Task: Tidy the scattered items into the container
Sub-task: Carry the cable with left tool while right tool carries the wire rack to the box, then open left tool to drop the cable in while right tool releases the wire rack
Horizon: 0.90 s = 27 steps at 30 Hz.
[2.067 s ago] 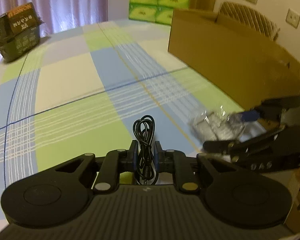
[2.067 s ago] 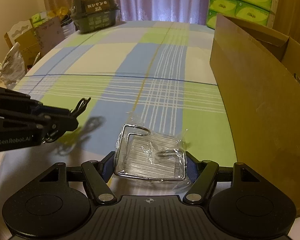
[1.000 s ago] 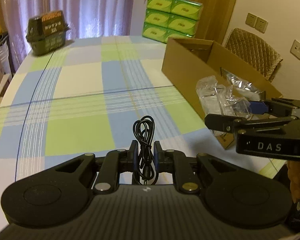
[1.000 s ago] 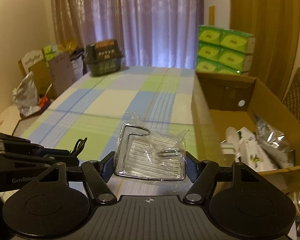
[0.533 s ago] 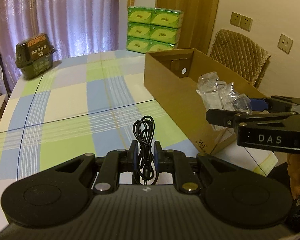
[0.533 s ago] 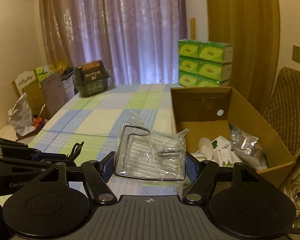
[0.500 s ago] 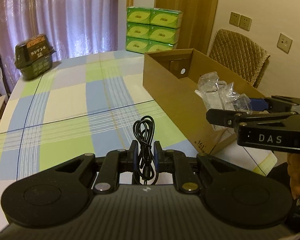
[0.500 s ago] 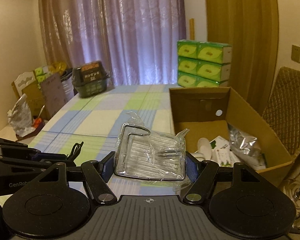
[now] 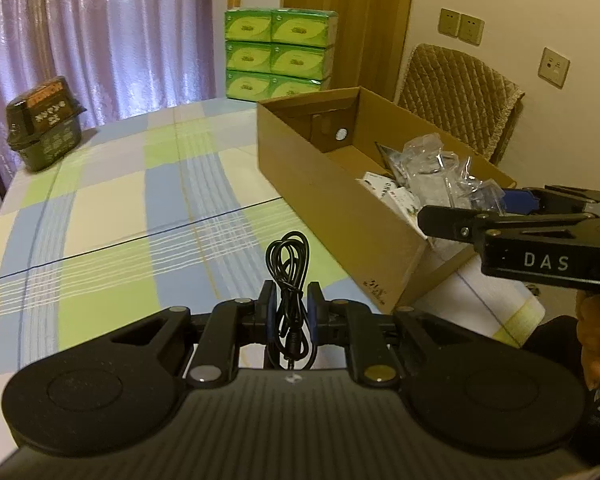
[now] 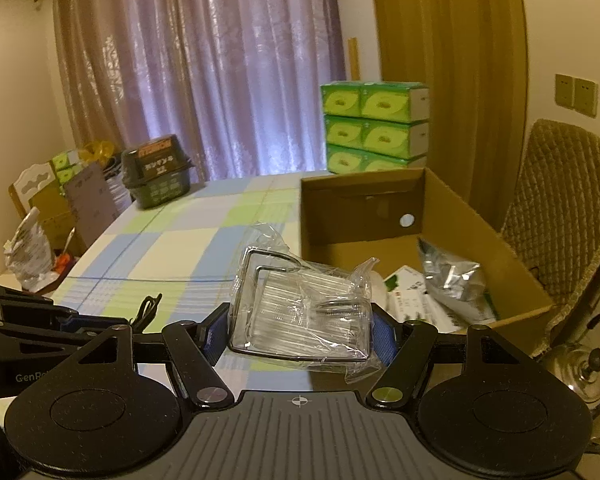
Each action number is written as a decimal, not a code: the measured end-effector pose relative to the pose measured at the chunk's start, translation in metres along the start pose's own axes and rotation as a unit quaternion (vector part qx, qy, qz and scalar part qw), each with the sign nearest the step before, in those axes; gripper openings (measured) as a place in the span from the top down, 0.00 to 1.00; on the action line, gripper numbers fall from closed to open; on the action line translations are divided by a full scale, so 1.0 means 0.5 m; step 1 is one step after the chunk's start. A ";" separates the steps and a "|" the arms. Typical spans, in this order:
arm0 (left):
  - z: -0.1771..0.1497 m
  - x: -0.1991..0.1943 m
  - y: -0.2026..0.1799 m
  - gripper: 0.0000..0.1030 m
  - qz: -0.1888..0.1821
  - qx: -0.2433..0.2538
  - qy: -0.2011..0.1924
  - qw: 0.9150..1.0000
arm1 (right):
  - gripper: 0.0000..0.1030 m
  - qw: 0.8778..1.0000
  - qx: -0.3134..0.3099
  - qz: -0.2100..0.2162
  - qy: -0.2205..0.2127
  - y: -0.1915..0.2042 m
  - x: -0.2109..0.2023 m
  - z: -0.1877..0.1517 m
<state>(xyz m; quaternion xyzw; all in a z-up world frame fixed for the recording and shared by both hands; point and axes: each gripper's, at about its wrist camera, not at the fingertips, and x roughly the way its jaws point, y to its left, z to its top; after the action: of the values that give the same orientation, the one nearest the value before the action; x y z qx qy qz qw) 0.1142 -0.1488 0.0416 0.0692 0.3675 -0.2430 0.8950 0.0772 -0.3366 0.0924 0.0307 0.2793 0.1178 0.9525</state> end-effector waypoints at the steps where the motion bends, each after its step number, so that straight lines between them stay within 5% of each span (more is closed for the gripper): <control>1: 0.006 0.005 -0.004 0.89 -0.004 0.002 0.000 1.000 | 0.30 1.000 0.000 -0.003 -0.003 -0.008 -0.003 0.004; 17: 0.170 0.116 -0.126 0.89 -0.077 0.007 -0.033 0.996 | 0.30 0.998 0.004 -0.060 -0.024 -0.167 0.027 0.079; 27: 0.174 0.188 -0.165 0.88 -0.093 0.008 -0.016 0.996 | 0.30 0.998 0.016 -0.063 -0.025 -0.212 0.053 0.089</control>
<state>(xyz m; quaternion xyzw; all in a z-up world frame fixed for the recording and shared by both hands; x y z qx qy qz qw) 0.1862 -0.2832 0.0438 0.0385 0.3557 -0.3290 0.8740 0.1449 -0.4325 0.1028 0.0313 0.2582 0.0525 0.9642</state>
